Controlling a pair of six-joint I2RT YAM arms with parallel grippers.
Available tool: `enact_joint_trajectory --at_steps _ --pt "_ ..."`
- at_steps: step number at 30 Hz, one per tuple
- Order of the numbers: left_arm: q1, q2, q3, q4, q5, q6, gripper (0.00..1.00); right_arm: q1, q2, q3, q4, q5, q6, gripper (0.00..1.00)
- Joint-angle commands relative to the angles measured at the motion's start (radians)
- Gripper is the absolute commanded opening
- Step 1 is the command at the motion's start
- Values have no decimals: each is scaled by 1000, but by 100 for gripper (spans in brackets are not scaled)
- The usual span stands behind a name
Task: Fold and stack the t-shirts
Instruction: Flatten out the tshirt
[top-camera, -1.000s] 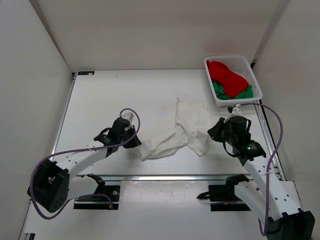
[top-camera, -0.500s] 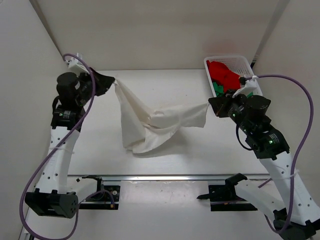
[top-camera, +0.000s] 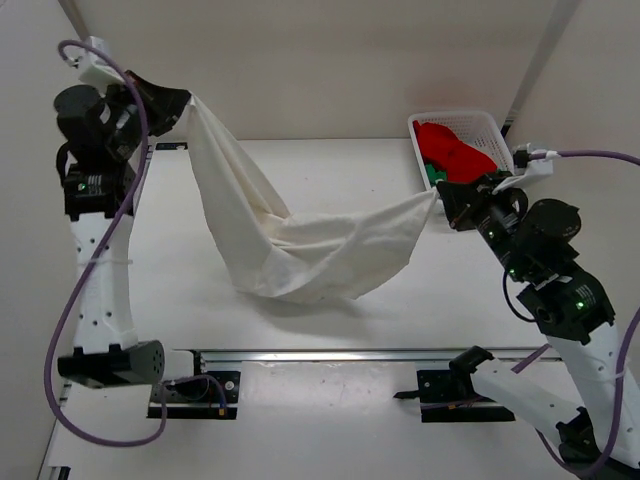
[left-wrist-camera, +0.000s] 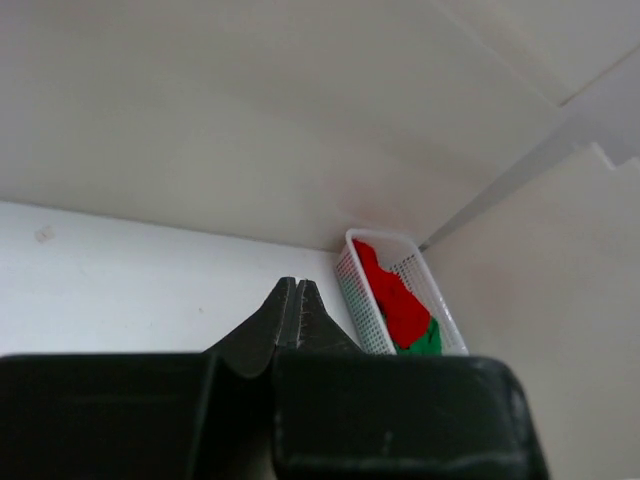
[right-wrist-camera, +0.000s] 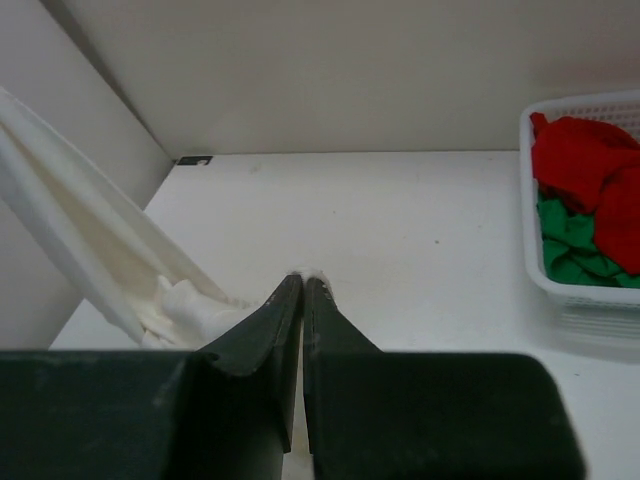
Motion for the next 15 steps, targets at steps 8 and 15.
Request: enact_joint_trajectory --at_steps 8,15 --pt "-186 855 678 -267 -299 61 9 -383 354 -165 327 -362 130 0" --pt "-207 843 455 -237 -389 89 38 -311 552 -19 283 -294 77 0"
